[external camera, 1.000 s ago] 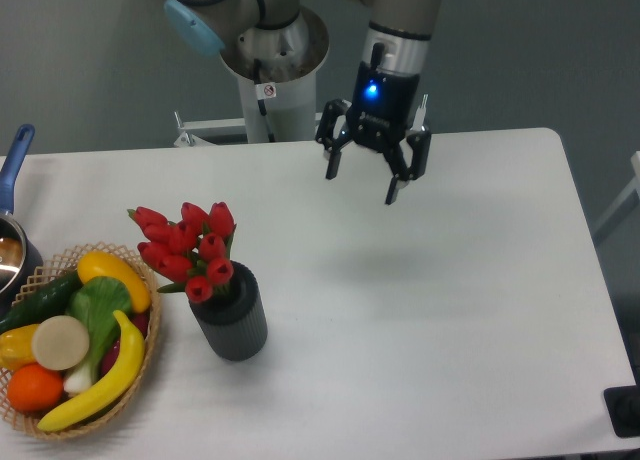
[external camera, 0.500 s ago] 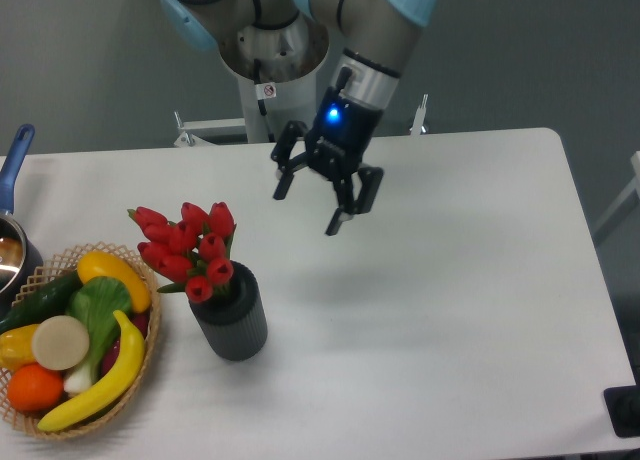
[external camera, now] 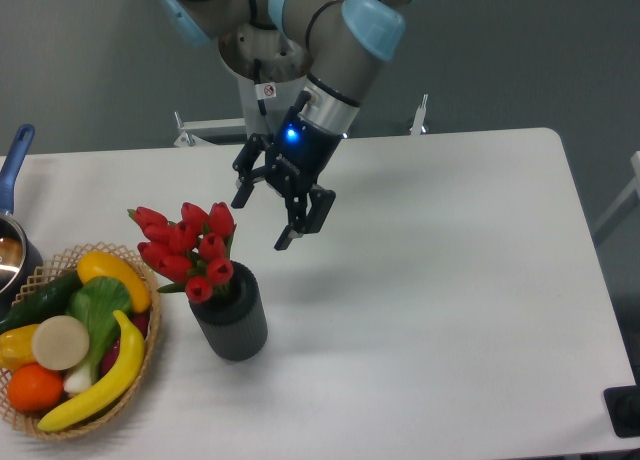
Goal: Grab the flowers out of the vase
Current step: 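Move the open gripper down toward the red tulips in the black vase, then lower the open gripper around the tulip stems just above the vase rim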
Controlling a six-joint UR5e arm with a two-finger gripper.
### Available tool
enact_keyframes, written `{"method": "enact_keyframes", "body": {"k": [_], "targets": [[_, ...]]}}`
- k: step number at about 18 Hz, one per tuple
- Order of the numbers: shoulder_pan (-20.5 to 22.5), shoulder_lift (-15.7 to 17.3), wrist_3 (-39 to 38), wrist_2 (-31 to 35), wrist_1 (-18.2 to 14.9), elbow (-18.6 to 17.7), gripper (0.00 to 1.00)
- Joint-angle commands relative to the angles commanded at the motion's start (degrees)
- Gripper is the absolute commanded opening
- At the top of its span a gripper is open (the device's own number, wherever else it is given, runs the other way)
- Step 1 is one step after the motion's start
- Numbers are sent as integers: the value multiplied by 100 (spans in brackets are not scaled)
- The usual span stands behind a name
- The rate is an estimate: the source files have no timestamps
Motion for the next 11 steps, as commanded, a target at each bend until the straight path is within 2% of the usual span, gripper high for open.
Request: {"method": "enact_keyframes", "body": {"k": [5, 11], "targets": [[-246, -334, -9, -79, 167, 53, 100], [-256, -537, -18, -746, 255, 62, 100]]}}
